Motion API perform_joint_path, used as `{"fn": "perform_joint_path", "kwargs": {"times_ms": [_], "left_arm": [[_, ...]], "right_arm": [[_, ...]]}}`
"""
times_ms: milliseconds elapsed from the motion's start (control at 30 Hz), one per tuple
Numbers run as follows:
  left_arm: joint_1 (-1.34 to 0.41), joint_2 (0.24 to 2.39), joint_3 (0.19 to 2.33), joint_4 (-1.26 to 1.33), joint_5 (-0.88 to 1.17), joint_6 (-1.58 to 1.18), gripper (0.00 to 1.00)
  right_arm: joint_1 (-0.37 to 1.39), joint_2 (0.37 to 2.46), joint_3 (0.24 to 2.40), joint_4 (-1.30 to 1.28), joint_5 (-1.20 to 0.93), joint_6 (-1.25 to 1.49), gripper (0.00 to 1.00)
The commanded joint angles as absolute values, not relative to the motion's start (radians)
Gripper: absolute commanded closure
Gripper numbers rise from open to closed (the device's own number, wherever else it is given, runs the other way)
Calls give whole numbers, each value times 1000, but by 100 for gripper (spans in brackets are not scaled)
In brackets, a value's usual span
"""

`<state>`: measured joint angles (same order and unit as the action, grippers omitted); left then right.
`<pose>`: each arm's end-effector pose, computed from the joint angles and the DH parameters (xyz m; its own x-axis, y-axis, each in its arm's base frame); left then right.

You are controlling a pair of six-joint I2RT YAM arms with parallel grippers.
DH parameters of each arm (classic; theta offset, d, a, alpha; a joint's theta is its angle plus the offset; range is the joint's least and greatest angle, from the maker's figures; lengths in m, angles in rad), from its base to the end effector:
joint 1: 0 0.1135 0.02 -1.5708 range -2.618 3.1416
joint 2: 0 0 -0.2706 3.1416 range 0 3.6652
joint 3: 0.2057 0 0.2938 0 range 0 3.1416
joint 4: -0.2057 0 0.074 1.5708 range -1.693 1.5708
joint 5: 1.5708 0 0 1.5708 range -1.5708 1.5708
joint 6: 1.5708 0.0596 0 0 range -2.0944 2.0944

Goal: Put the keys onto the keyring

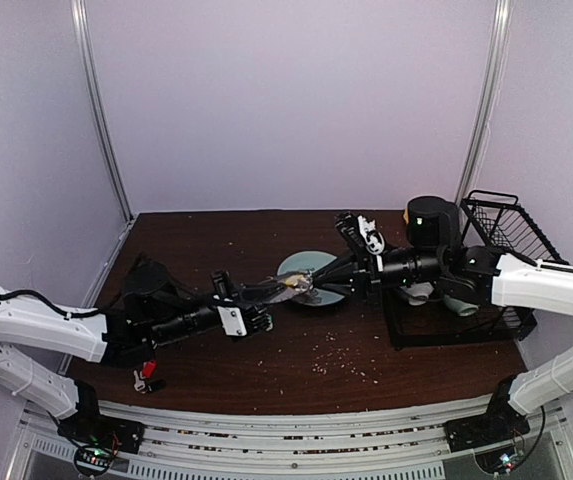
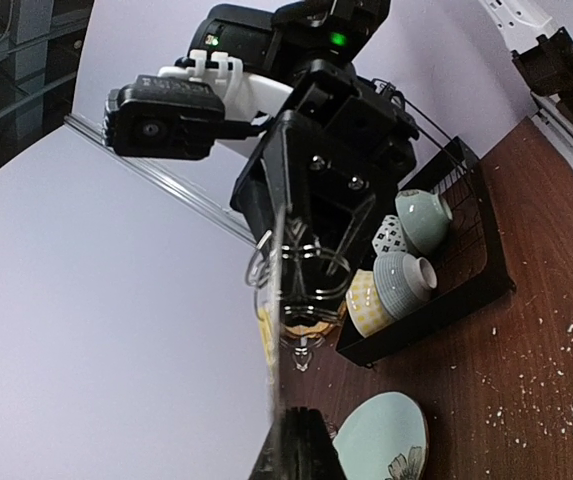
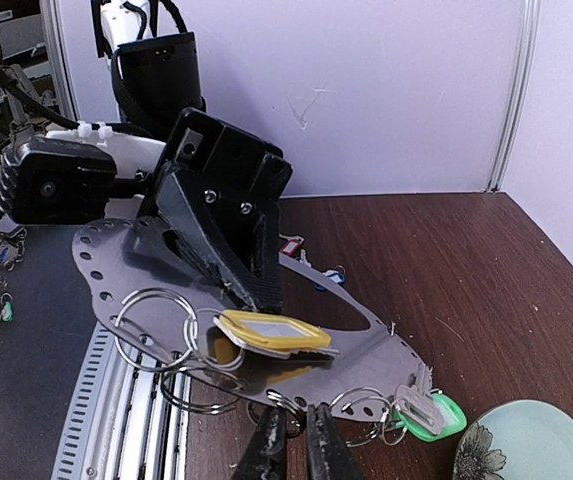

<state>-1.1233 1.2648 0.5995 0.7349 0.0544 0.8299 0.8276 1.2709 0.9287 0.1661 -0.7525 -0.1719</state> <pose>0.1420 -0.3034 0.2505 0.7019 0.2404 -0.6705 0.6012 0.3049 0.7386 0.2047 0.2829 0.3115 0.0530 -0.1268 -0.9905 -0.9984 -0.0236 -0.0504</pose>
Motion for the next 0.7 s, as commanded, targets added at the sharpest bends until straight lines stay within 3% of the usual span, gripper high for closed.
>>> {"fn": "perform_joint_path", "kwargs": {"times_ms": [0,133,667], "left_arm": [[-1126,1293,644,791,0,840,100],[-1126,1290,640,795,-4,834,100],[-1118,1294,623,813,-50,823,100]], "right_arm": [[847,1259,930,193,-763,-154,90],[848,1264,935,183,-776,-153,100],[815,1240,926,169,-621,-111,100]]}}
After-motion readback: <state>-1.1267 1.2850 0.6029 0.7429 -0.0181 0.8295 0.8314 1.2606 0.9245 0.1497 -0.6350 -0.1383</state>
